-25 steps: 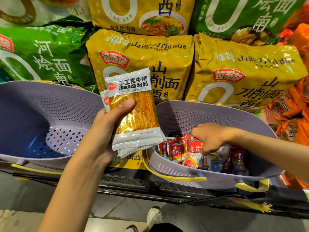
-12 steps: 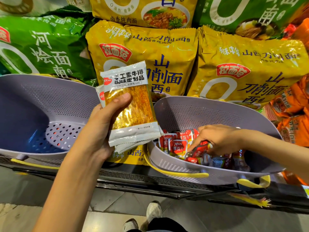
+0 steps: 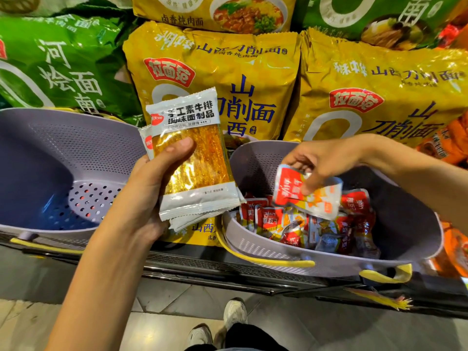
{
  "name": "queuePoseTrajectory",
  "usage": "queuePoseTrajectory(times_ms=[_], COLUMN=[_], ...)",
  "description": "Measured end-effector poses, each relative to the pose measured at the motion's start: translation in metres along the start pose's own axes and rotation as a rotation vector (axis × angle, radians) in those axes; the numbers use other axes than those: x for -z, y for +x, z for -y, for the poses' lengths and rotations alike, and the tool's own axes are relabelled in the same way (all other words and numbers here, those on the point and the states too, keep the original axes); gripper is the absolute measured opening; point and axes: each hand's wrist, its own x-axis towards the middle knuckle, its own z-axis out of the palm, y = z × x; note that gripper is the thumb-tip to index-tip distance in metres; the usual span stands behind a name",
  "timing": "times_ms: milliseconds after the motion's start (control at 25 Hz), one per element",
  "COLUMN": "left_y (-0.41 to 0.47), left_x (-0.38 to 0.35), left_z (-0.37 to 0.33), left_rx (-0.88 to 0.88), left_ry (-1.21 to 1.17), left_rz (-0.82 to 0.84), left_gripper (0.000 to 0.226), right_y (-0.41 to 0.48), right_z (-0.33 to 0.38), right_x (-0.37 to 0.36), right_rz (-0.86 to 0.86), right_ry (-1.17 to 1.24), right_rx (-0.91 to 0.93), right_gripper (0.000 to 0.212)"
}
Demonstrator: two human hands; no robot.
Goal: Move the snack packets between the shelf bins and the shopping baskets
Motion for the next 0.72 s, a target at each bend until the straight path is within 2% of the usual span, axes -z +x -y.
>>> queuePoseTrajectory(times_ms=[120,160,240,360,520,640,720], left_y=[0.0,-0.001,-0.002,-0.003,0.0,0.003,0.004], left_x=[-0.002,-0.002,-0.002,-0.001,-0.002,-0.004,-0.004], left_z=[0.002,0.003,0.003,0.004,0.008,0.009,0.01], left_rx=[0.005,0.007,0.009,0.005,0.031,0.019,0.018], left_ry=[0.018,0.024,0.034,0.034,0.032,0.023,0.022], left_rz=[-0.009,-0.018,-0.027,-0.046,-0.072,-0.06,-0.035], left_gripper=[0.036,0.038,0.037,0.037,0.048,0.046,0.052], right_y=[0.039,0.052,0.067,0.067,0.05,0.039,0.037], right_z=[0.008,0.008,0.002,-0.003,-0.003,-0.01,-0.017], right_x=[-0.014,-0.02,-0.035,-0.051,-0.068,-0.083,-0.092], right_rz=[0.124,0.181,0.269,0.341,0.232,0.08,-0.044], right_ry=[-0.175,-0.275,-0.465,-0.533,-0.515,-0.473,-0.472], right_rx=[-0.031,-0.078,-0.189,-0.217,-0.188,-0.182,-0.202], right_gripper=[0.018,0.022,0.047,0.042,0.036,0.035,0.024])
